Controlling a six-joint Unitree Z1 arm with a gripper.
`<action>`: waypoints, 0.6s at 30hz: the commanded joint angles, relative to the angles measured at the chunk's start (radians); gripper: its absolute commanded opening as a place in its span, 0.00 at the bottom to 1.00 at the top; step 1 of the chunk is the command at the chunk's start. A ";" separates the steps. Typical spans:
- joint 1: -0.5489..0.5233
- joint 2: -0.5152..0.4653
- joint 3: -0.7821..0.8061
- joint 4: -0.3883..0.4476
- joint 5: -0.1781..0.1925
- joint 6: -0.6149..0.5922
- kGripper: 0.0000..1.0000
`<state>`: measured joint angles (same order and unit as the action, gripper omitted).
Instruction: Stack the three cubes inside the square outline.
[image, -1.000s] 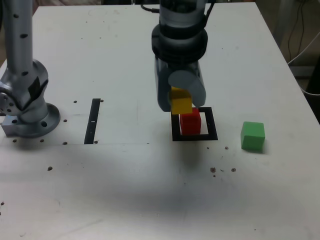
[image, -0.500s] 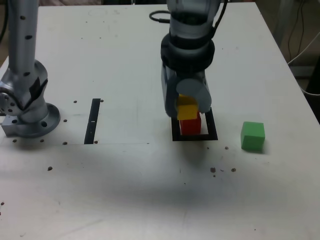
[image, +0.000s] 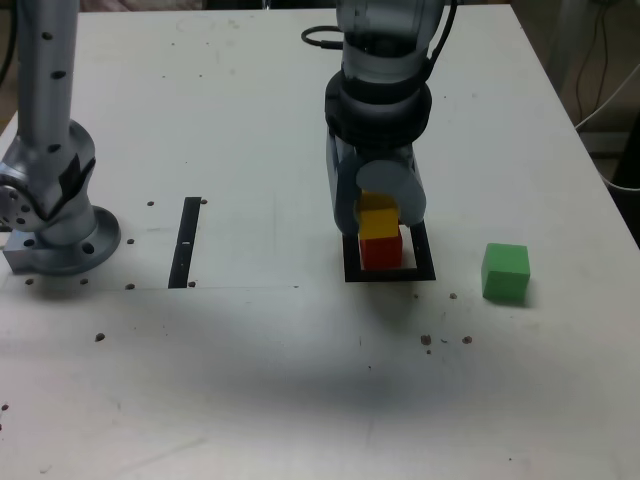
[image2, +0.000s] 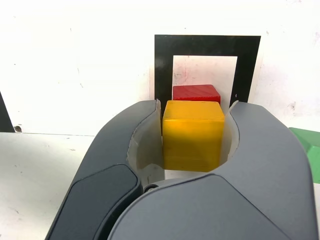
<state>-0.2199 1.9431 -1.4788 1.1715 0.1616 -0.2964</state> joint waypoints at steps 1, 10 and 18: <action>0.002 0.006 0.003 -0.006 0.002 0.000 0.24; 0.002 0.005 0.013 -0.029 0.001 0.000 0.27; 0.002 0.006 0.019 -0.037 0.003 0.000 0.54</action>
<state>-0.2198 1.9439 -1.4618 1.1401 0.1617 -0.2964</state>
